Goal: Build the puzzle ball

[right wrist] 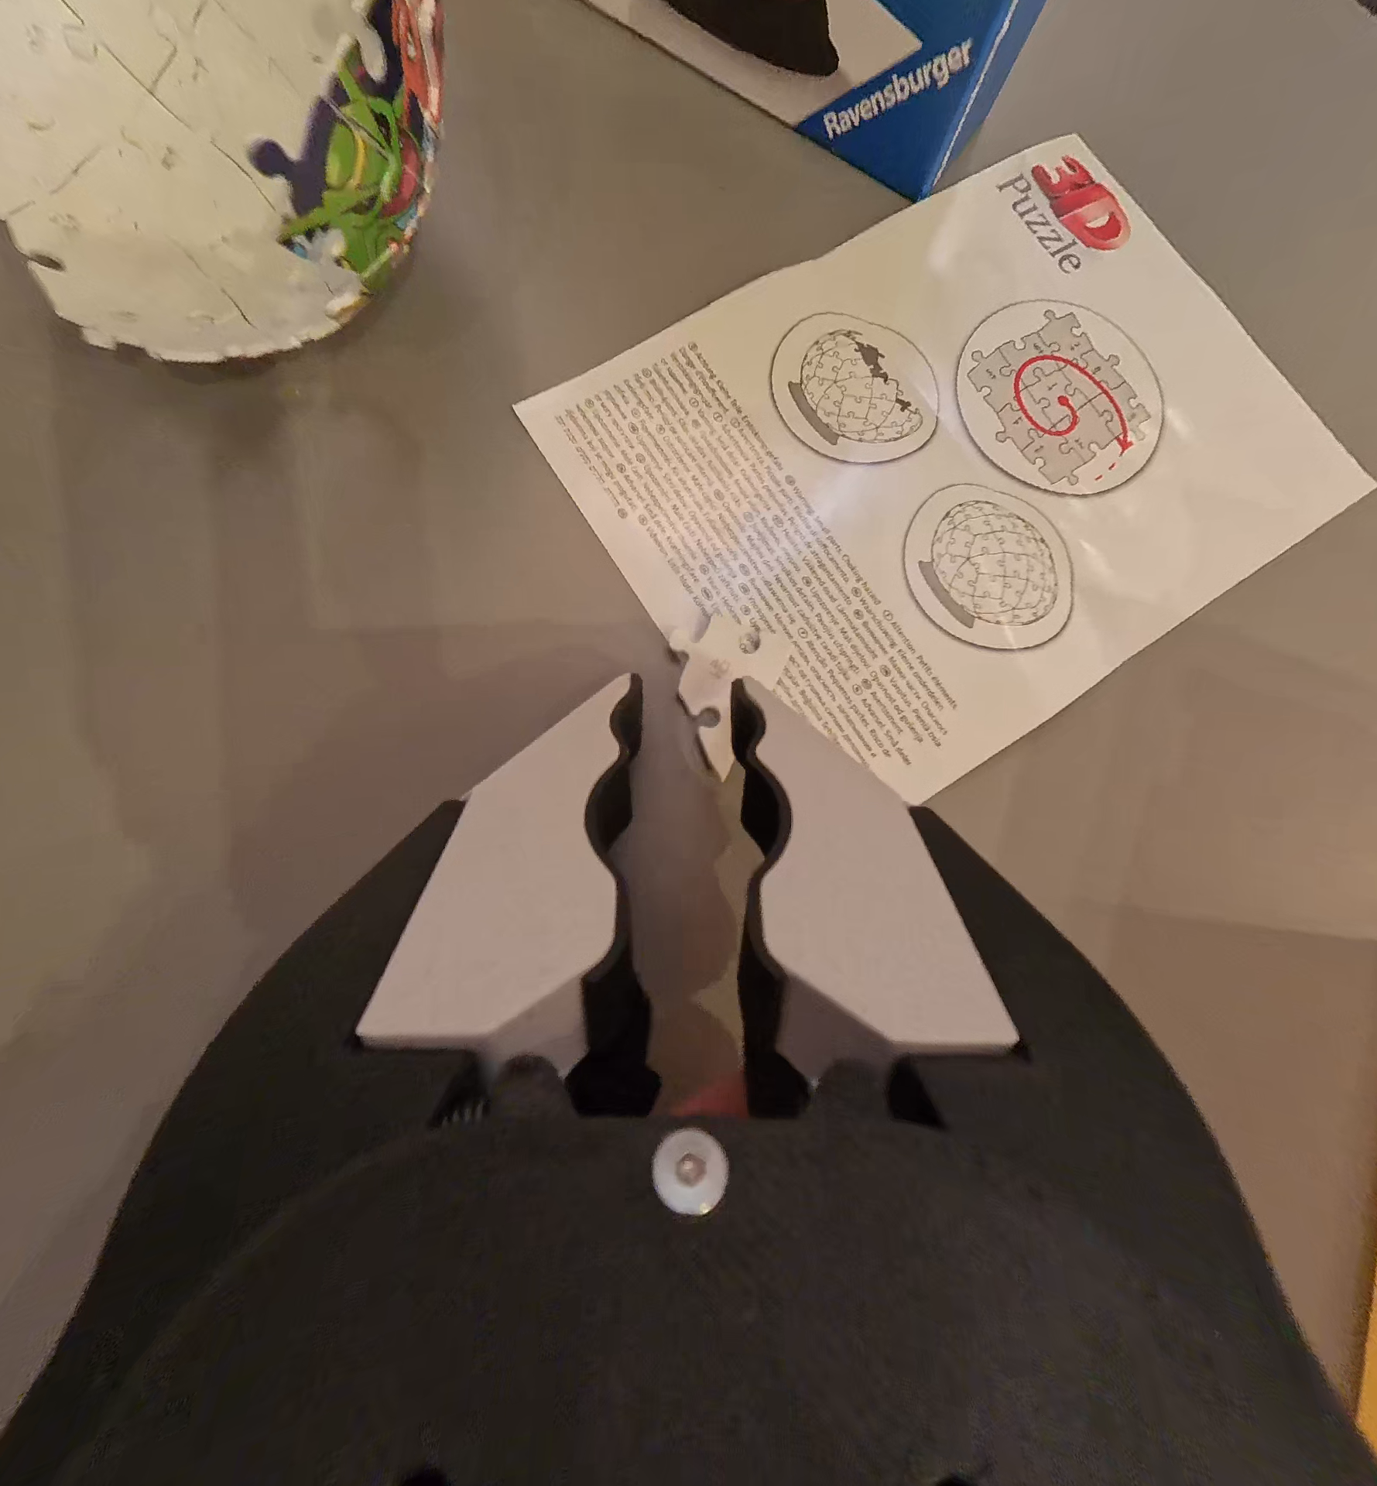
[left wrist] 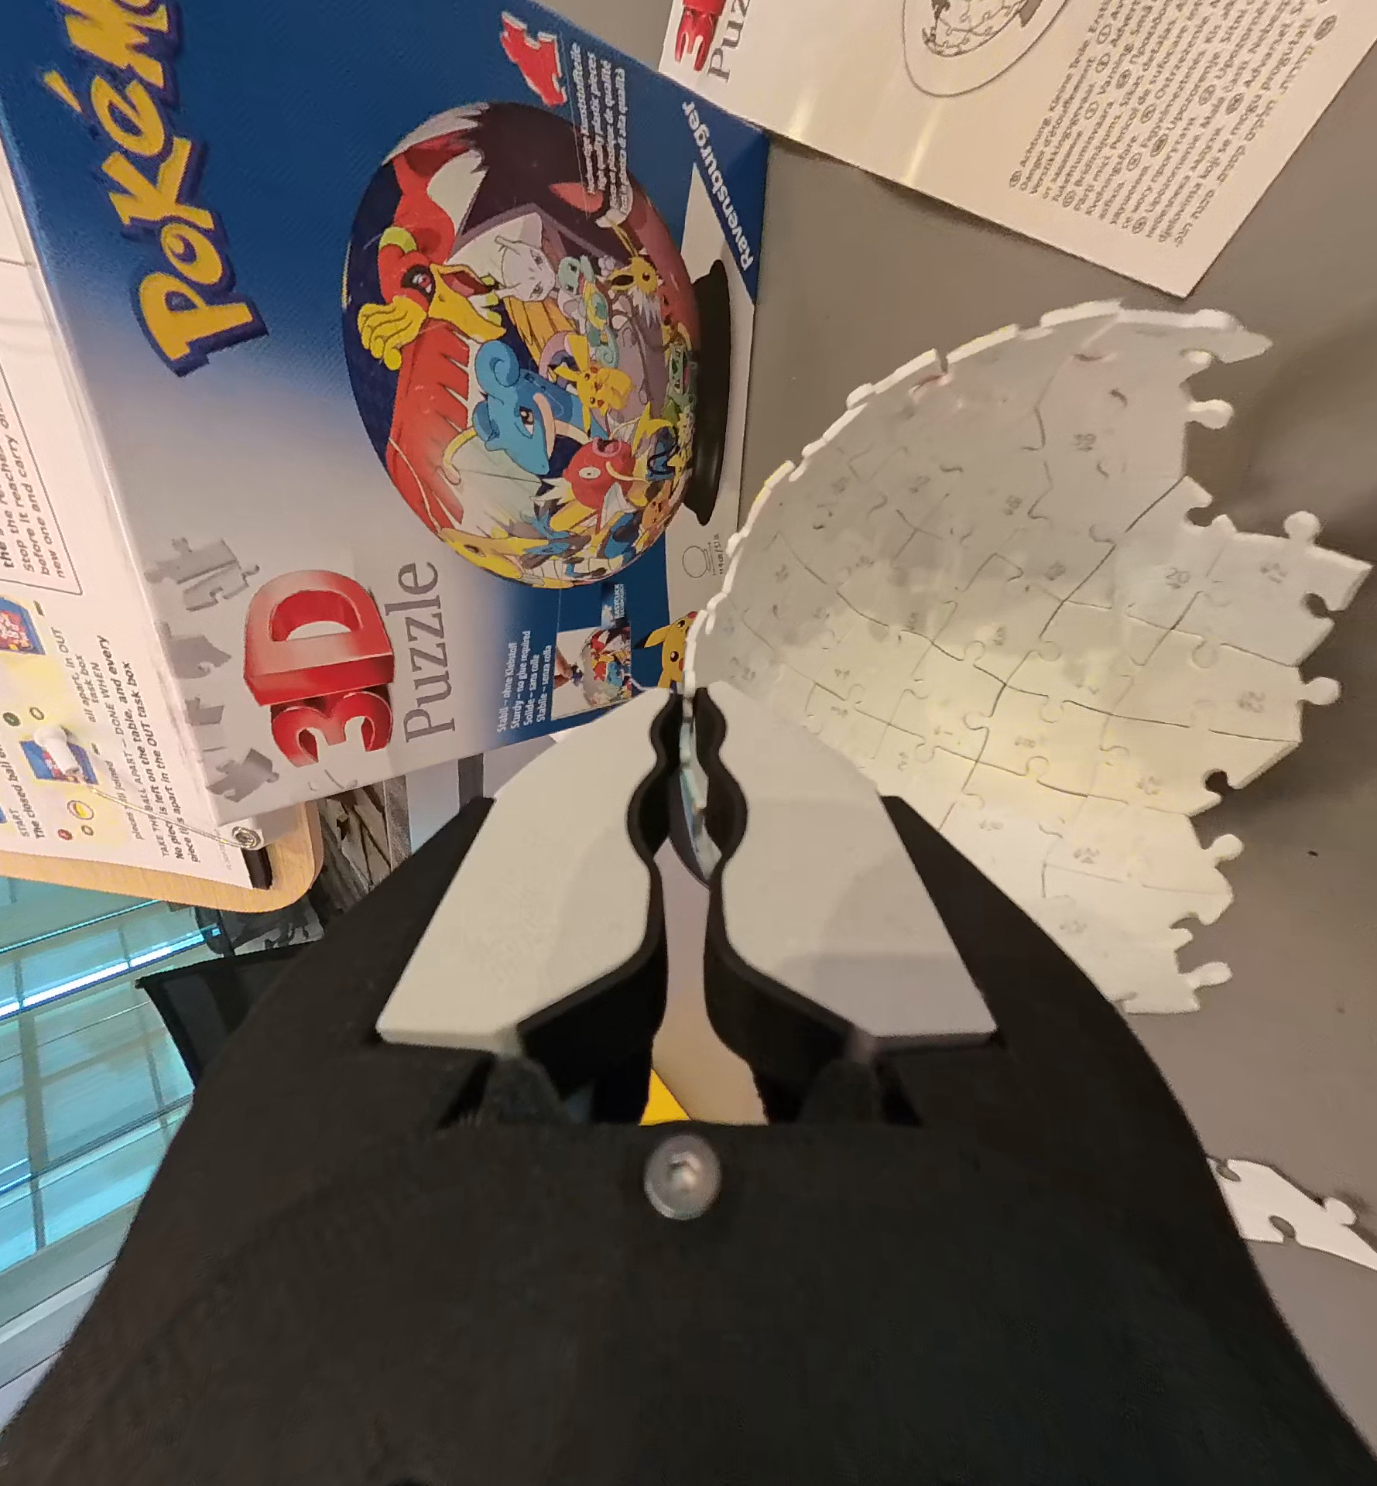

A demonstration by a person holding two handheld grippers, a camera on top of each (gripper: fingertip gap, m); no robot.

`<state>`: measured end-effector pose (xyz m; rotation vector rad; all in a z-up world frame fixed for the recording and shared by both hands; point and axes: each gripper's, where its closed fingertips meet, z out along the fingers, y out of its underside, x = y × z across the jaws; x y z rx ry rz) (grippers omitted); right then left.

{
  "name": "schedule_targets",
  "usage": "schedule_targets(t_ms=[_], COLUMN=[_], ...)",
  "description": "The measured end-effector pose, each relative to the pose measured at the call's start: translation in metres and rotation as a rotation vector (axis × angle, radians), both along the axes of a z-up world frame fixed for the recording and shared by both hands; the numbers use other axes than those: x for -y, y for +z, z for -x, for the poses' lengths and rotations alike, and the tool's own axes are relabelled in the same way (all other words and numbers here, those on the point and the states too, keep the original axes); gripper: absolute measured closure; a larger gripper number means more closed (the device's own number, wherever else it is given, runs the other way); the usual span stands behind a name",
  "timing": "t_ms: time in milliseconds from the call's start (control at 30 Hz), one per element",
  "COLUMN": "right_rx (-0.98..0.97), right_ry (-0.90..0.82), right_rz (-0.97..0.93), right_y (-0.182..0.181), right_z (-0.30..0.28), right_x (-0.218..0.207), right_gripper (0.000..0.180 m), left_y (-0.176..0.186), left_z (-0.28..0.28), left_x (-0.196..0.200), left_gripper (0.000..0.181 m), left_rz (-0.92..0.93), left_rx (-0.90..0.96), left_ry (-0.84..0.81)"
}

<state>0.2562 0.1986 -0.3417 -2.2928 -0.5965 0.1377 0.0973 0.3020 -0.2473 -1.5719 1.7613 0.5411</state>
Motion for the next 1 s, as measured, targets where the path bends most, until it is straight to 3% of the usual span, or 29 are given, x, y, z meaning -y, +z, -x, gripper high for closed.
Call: schedule_targets(t_ms=[200, 333, 533, 867, 1000], right_rx=[0.044, 0.027, -0.013, 0.018, 0.075], right_ry=[0.063, 0.081, 0.059, 0.131, 0.198], right_rz=[0.041, 0.095, 0.070, 0.101, 0.056], right_y=[-0.001, -0.006, -0.004, -0.006, 0.000], right_z=[-0.008, -0.006, 0.002, 0.000, 0.000], right_x=[0.000, 0.002, 0.005, 0.005, 0.001], right_gripper=[0.146, 0.161, 0.162, 0.147, 0.133], left_y=[0.001, 0.001, 0.001, 0.002, 0.002], left_z=[0.000, -0.001, -0.001, -0.001, -0.001], left_x=[0.001, 0.002, 0.003, 0.003, 0.004], left_gripper=[0.178, 0.178, 0.178, 0.178, 0.178], left_rz=[0.000, 0.003, 0.001, 0.005, 0.004], left_rx=[0.002, 0.008, 0.008, 0.013, 0.008], left_ry=[-0.003, -0.003, -0.006, -0.004, -0.008])
